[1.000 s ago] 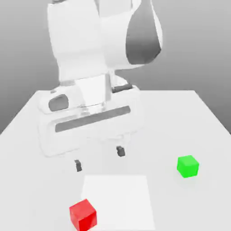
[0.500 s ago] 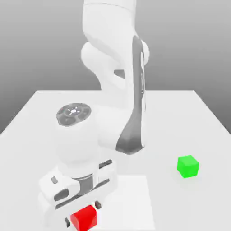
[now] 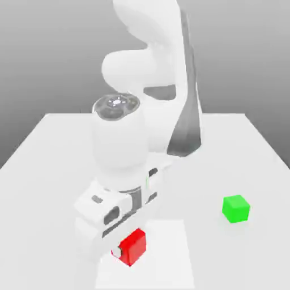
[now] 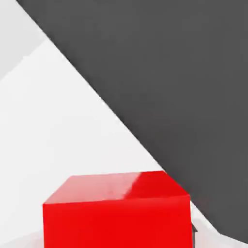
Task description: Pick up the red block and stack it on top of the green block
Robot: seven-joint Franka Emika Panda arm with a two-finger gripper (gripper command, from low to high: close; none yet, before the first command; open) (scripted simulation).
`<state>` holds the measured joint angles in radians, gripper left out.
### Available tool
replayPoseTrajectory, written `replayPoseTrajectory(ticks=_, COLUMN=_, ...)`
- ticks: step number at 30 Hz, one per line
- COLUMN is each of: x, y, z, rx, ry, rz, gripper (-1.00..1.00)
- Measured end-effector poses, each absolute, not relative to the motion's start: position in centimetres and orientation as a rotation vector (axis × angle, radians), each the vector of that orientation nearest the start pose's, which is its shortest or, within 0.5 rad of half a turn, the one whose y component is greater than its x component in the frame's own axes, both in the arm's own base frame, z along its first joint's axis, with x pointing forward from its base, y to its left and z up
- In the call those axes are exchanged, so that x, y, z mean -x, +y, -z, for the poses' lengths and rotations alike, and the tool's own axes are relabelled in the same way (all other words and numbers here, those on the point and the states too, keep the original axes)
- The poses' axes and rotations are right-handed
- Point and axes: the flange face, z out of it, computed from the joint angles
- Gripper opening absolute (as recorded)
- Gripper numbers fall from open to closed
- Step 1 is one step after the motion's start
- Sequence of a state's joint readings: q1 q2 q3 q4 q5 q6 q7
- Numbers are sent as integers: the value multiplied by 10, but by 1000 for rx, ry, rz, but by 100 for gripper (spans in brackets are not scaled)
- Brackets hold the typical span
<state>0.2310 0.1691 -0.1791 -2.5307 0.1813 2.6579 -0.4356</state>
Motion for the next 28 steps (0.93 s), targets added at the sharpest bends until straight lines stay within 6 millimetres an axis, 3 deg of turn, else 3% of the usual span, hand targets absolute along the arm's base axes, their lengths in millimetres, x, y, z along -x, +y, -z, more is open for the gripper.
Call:
replayPoseTrajectory(ticks=5, x=-421, y=97, z=-217, rx=2835, ry=-1146, rz=-43, gripper=-100)
replayPoseTrajectory(ticks=8, x=-388, y=151, z=-224, rx=2623, ry=-1567, rz=-35, gripper=-100)
replayPoseTrajectory(ticks=11, x=-351, y=192, z=-232, rx=2359, ry=-1958, rz=-21, gripper=-100)
replayPoseTrajectory(ticks=18, x=-277, y=240, z=-243, rx=1725, ry=-2614, rz=-3, gripper=-100)
replayPoseTrajectory(ticks=24, x=-269, y=244, z=-192, rx=1647, ry=-2676, rz=-4, gripper=-100)
replayPoseTrajectory(ticks=25, x=-269, y=244, z=-184, rx=1646, ry=-2676, rz=-3, gripper=100)
replayPoseTrajectory(ticks=28, x=-269, y=244, z=-184, rx=1647, ry=-2676, rz=-3, gripper=100)
